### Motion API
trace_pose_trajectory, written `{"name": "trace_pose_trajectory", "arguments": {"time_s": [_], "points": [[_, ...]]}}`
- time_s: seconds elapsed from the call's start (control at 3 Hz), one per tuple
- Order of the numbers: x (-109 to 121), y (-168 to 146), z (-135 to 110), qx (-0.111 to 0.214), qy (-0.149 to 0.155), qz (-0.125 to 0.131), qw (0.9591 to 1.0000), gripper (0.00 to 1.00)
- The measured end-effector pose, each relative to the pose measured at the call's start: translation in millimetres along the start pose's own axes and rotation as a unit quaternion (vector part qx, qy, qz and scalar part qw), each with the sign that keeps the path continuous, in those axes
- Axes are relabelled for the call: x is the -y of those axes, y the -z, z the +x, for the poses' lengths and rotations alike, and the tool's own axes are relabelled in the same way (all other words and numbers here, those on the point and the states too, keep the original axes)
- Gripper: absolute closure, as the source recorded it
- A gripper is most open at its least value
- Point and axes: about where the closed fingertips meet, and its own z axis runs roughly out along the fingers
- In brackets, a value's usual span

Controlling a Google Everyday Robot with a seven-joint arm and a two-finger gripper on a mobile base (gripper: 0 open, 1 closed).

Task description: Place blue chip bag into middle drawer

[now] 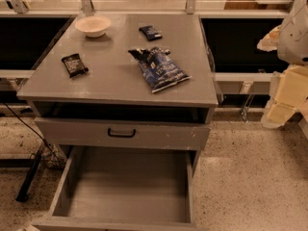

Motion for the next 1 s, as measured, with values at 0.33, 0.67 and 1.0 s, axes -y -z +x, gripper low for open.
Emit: {"name": "trace_pose_trajectory", "arguments": {"time_s": [0.33,0.67,1.0], "points": [[0,0,0,0.000,0.000,0.000,1.0000,0.00],[22,-12,-10,0.011,0.008,0.003,0.9999,0.00],[52,-29,-30,0.040,0.028,-0.002,0.9988,0.00]]}}
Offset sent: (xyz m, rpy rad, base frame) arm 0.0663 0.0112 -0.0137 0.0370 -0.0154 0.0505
